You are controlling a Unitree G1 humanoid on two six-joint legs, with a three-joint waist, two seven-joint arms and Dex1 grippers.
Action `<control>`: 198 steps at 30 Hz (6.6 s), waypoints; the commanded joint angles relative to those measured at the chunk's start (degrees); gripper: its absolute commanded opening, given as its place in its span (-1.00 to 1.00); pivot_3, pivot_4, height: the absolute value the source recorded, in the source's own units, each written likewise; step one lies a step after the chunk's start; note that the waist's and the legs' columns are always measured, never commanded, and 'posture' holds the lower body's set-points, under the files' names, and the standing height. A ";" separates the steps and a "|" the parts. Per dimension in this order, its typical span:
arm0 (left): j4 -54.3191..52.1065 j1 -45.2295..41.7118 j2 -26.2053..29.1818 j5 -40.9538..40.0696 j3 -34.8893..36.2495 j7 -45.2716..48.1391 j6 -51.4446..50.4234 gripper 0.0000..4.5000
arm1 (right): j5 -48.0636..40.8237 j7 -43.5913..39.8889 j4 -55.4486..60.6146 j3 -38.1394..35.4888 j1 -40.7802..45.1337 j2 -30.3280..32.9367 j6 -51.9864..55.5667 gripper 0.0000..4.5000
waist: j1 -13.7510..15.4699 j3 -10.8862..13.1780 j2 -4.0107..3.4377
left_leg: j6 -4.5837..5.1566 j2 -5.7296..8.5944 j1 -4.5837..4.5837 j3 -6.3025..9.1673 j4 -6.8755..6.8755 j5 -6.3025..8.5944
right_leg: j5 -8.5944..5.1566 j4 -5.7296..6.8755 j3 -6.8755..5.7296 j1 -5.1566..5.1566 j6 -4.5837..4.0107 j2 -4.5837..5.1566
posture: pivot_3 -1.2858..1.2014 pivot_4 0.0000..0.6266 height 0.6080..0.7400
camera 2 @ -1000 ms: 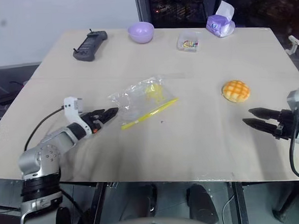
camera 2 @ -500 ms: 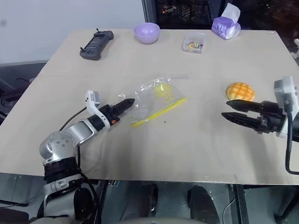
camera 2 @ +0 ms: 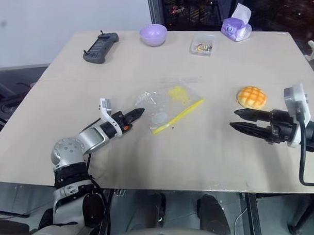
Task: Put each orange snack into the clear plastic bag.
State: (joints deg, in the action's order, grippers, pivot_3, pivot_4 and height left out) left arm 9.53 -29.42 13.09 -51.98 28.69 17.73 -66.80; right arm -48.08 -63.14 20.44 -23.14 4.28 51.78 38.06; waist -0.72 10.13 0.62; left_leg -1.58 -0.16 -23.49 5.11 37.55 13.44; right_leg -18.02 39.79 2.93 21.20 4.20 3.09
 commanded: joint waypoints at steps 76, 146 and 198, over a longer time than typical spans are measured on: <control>-12.10 5.27 2.50 -45.20 -12.03 -13.21 8.81 -0.96 | 58.86 31.70 -60.15 38.90 44.88 -38.63 -61.73 -0.03 | -1.87 0.05 0.22 | -0.30 -0.04 -0.23 -0.09 -0.06 -0.17 | 0.01 0.00 0.15 0.39 -0.02 -0.02 | 0.03 -0.52 1.00; -8.47 -7.17 18.55 61.34 -44.75 16.93 68.01 0.25 | 76.86 34.58 -35.32 43.20 44.91 -39.07 -18.81 -1.00 | -1.98 0.14 0.12 | -0.33 -0.04 -0.33 -0.15 -0.37 -0.19 | 0.00 -0.02 0.20 0.66 -0.03 -0.09 | 0.03 -0.52 1.00; 16.02 -10.27 12.08 38.69 -32.75 31.39 90.25 -1.00 | 63.00 29.31 -39.97 40.27 41.01 -28.75 -48.01 0.75 | -1.88 0.14 0.13 | -0.32 -0.03 -0.33 -0.13 -0.29 -0.20 | 0.00 0.01 0.16 0.63 -0.03 -0.07 | 0.03 -0.52 1.00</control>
State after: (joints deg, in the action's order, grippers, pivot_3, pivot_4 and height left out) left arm 26.01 -39.13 24.99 -9.49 -6.26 46.07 24.34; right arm 16.40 -35.12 -17.98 19.45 45.19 22.23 -4.01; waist -2.60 10.27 0.75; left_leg -1.90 -0.20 -23.82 4.98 37.25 13.25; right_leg -18.03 39.79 3.09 21.82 4.18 3.02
